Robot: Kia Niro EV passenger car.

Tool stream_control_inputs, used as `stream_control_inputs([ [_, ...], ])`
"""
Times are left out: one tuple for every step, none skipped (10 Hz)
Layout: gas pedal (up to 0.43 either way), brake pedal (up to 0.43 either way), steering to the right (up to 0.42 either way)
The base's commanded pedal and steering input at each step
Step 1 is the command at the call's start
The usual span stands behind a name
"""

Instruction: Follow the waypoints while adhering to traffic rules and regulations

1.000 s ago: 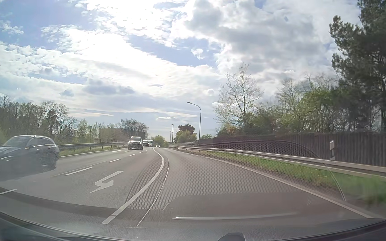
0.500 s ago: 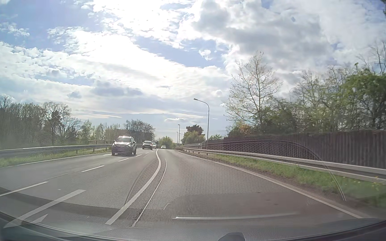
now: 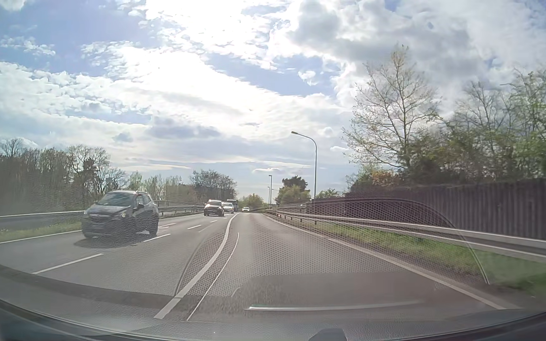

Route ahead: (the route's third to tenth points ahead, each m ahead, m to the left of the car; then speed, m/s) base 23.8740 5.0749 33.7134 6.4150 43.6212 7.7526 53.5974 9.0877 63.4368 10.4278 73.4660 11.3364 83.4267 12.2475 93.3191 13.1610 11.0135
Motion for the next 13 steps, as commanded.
stream_control_inputs([
  [0.461,0.000,-0.057],
  [0.461,0.000,-0.057],
  [0.461,0.000,-0.056],
  [0.461,0.000,-0.055],
  [0.461,0.000,-0.054],
  [0.461,0.000,-0.052],
  [0.461,0.000,-0.049],
  [0.461,0.000,-0.044],
  [0.461,0.000,-0.036],
  [0.461,0.000,-0.027],
  [0.461,0.000,-0.020],
  [0.461,0.000,-0.014],
  [0.461,0.000,-0.011],
])
